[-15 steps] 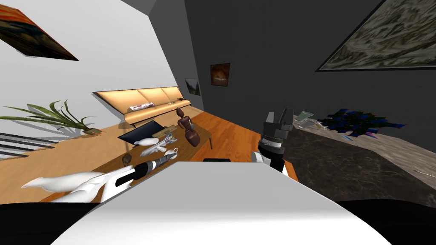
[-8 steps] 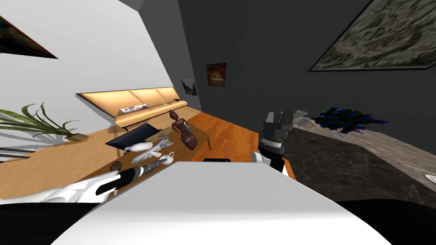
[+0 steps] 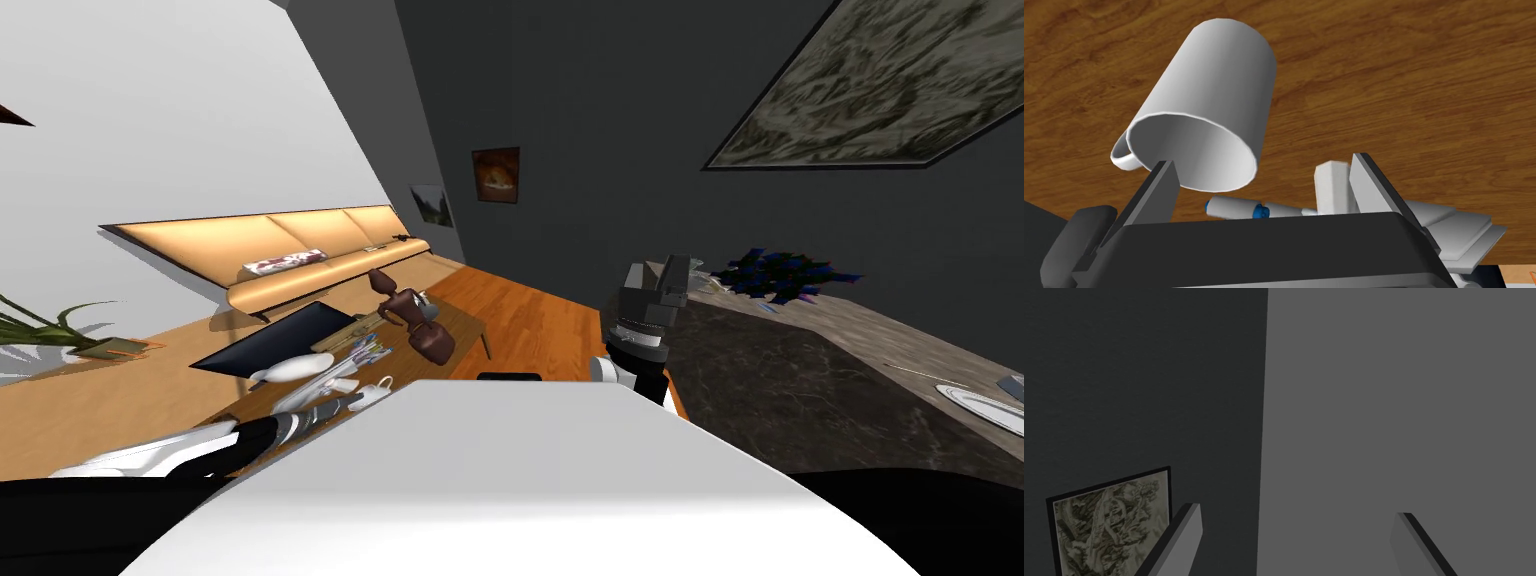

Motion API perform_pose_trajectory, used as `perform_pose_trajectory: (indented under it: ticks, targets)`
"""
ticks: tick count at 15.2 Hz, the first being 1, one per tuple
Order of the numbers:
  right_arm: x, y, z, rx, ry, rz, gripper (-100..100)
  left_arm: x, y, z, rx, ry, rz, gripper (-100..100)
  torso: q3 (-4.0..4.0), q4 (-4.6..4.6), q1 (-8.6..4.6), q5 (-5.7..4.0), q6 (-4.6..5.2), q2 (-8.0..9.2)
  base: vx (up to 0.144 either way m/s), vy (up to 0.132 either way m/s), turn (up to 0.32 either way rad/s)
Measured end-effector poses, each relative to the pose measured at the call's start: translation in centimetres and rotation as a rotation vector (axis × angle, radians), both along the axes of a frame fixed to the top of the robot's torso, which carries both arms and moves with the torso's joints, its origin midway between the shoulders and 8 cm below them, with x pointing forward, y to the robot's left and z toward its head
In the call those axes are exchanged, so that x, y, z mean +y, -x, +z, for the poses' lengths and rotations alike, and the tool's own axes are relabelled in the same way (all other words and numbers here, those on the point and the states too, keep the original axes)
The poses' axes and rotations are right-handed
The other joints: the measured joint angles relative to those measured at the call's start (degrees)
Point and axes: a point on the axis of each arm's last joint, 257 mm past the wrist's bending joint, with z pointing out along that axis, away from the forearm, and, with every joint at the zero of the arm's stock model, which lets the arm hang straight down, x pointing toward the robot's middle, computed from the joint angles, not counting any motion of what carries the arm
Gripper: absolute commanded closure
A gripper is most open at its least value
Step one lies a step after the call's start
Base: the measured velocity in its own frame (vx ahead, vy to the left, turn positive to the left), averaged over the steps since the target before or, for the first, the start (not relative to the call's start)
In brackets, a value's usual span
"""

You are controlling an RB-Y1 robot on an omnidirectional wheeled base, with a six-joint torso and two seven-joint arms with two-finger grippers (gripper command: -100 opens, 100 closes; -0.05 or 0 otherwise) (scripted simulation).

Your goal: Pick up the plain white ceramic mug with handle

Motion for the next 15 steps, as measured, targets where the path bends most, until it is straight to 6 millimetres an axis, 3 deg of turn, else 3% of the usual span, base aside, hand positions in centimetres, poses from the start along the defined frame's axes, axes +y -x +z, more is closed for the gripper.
perform_pose_trajectory:
  ticks: [4, 10, 11, 15]
  targets:
    - [0.0, 0.0, 0.0, 0.0, 0.0, 0.0, 0, 1.7, 4.7, -1.1, 0.093, -0.036, 0.037, -100, -0.07, -0.03, -0.06, -0.01, 0.0, -0.13, 0.109, -0.039, -0.113]
    - [0.0, 0.0, 0.0, 0.0, 0.0, 0.0, 0, 0.7, 5.3, -3.0, 0.089, -0.032, 0.045, -100, 0.22, 0.09, 0.34, 0.09, -0.03, 0.38, 0.007, 0.041, -0.018]
    - [0.0, 0.0, 0.0, 0.0, 0.0, 0.0, 0, 0.7, 5.3, -3.1, 0.089, -0.032, 0.044, 100, 0.22, 0.09, 0.3, 0.08, -0.03, 0.39, 0.001, 0.013, -0.003]
    - [0.0, 0.0, 0.0, 0.0, 0.0, 0.0, 0, 0.6, 5.3, -3.1, 0.088, -0.031, 0.041, 100, 0.23, 0.08, 0.28, 0.11, -0.09, 0.4, 0.001, 0.001, -0.004]
